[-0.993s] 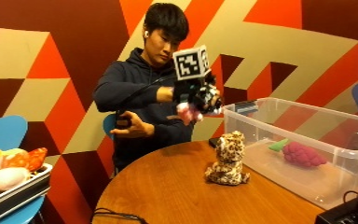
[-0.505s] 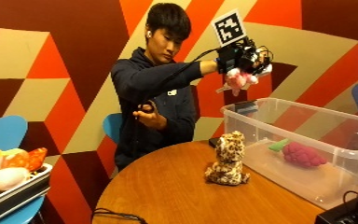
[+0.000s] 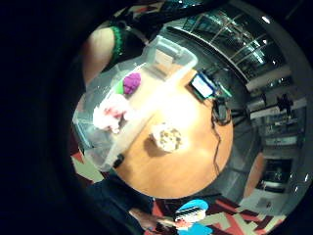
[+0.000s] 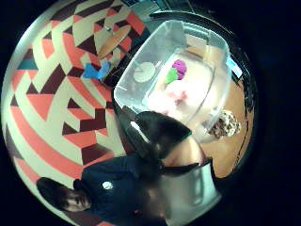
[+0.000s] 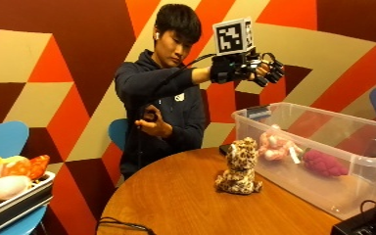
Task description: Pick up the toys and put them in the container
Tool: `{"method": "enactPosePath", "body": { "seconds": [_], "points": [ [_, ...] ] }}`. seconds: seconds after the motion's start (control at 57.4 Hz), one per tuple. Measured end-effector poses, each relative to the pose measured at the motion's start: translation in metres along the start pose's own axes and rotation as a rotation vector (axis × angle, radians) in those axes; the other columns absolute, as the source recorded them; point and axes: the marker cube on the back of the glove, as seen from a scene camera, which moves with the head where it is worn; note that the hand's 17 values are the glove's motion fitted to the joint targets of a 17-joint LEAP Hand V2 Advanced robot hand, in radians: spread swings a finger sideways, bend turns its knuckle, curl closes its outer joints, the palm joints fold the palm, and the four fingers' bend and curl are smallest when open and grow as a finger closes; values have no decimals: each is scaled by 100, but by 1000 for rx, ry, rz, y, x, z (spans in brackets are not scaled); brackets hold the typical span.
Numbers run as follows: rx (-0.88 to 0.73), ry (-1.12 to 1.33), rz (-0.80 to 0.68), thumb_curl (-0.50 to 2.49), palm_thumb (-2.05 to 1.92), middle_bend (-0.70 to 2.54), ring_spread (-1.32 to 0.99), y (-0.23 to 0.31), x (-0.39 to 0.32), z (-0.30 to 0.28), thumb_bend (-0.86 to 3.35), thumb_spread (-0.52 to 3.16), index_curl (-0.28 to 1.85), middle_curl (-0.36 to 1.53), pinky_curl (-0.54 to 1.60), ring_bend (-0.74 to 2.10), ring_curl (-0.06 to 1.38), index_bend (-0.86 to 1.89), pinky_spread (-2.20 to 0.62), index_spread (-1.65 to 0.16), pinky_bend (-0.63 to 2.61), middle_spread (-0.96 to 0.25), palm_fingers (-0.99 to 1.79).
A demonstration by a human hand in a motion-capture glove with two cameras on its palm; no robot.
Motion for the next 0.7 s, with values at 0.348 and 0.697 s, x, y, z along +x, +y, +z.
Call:
{"method": "enactPosePath", "body": {
  "seconds": [0.348, 0.697],
  "points": [
    [-129, 48, 196, 43, 12, 26, -11, 43, 110, 42, 7, 144, 24, 57, 38, 76, 27, 10, 0, -19, 91, -4, -6],
    [-258, 141, 153, 40, 24, 17, -6, 19, 126, 188, 5, 135, 27, 48, 38, 77, 25, 25, 1, -26, 100, -3, 20]
  ]
}}
